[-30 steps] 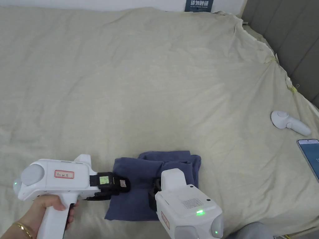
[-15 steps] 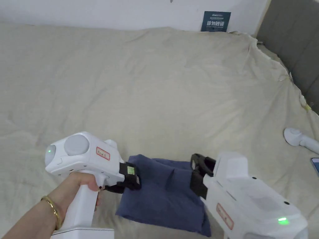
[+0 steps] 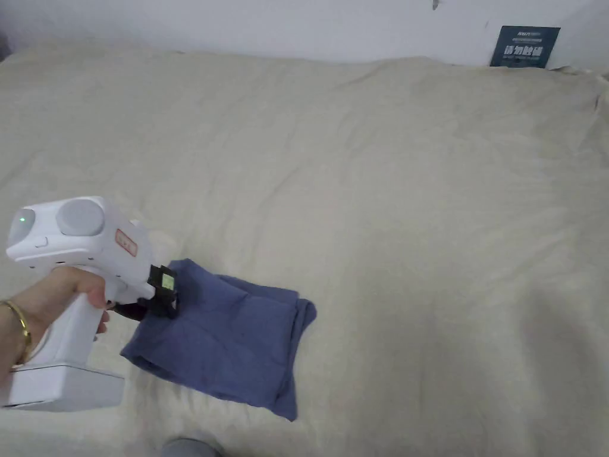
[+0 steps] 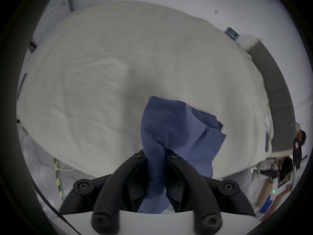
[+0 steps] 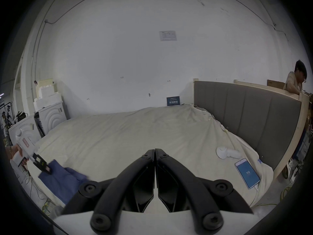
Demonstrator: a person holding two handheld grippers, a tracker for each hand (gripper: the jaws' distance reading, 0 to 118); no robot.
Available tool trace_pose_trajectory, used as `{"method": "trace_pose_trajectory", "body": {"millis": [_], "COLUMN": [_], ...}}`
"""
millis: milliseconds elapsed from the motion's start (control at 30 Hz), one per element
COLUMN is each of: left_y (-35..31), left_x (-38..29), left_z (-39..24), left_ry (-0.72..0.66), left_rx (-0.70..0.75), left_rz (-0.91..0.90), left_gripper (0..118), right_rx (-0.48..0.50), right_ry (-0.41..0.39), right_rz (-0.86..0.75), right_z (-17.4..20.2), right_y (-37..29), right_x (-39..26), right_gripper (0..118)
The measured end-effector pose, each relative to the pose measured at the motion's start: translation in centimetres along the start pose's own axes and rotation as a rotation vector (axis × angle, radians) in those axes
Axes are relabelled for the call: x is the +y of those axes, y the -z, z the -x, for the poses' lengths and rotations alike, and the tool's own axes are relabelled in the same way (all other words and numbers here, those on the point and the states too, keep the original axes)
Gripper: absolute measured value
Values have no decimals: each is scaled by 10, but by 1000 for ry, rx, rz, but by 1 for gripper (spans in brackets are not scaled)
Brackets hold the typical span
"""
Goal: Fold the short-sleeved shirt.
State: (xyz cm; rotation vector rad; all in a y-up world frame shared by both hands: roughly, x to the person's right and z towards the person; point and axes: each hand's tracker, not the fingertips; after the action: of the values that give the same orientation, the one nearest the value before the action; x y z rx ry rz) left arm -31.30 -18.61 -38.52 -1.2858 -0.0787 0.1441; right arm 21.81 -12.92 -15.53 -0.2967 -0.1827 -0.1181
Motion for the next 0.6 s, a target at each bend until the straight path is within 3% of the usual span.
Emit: {"method": "trace_pose_trajectory", "body": {"millis": [300, 600], "left_y": [2, 19], "left_x": [47, 71], "left_z": [126, 207], "left_ry": [-176, -204], "left_rx": [419, 695], "left_rz": [-68, -139], "left_gripper": [16, 17], "right_rx": [-65, -100], "right_ry": [-32, -64], "right_rz": [50, 77], "right_z": [7, 20], "right_y": [23, 44], "right_x": [-5, -5], "right_gripper": [0, 0]}}
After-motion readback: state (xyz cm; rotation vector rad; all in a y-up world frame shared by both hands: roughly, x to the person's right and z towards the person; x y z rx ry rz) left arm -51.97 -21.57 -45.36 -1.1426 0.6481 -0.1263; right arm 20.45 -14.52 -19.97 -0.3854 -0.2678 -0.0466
